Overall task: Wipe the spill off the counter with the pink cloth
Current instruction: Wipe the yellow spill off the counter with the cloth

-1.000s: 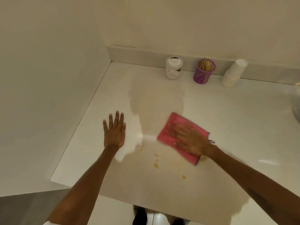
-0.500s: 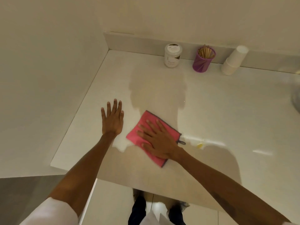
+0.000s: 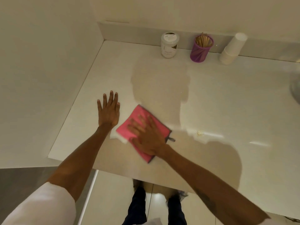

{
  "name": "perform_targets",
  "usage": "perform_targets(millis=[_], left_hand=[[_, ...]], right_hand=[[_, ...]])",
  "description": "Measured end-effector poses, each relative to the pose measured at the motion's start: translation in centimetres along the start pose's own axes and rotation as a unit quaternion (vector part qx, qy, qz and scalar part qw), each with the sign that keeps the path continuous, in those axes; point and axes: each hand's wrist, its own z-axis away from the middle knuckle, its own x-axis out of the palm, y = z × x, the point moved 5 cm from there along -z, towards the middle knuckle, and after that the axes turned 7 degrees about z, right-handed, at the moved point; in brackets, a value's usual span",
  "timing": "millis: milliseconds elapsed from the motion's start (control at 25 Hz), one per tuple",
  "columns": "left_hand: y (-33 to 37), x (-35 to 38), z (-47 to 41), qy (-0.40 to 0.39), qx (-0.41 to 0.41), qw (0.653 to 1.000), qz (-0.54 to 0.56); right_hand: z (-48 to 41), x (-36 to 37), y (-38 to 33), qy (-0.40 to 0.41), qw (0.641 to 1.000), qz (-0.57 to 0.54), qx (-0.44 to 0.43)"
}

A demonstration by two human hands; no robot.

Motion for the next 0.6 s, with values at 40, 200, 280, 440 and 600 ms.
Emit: perform_targets(millis=[40, 200, 280, 440, 600], left_hand=[[0.1, 0.0, 0.0, -0.001, -0.002, 1.0, 0.002], [0.4, 0.0, 0.4, 0.002, -0.007, 1.0, 0.011], [0.3, -0.1, 0.4, 0.005, -0.007, 1.0, 0.015], [0.0, 0.2, 0.3, 0.009, -0.003, 1.0, 0.01], [-0.8, 0.3, 0.2, 0.012, 0.0, 1.0, 0.009]], right_hand=[[1.8, 0.6, -1.7, -0.011, 0.999, -0.008, -0.036], [10.0, 1.3, 1.5, -0.035, 0.987, 0.043, -0.15], [9.8, 0.7, 6.6, -0.026, 0.991, 0.07, -0.107], [2.7, -1.2, 6.7, -0.014, 0.999, 0.029, 0.026], [2.0, 0.1, -2.4, 0.006, 0.999, 0.006, -0.047]])
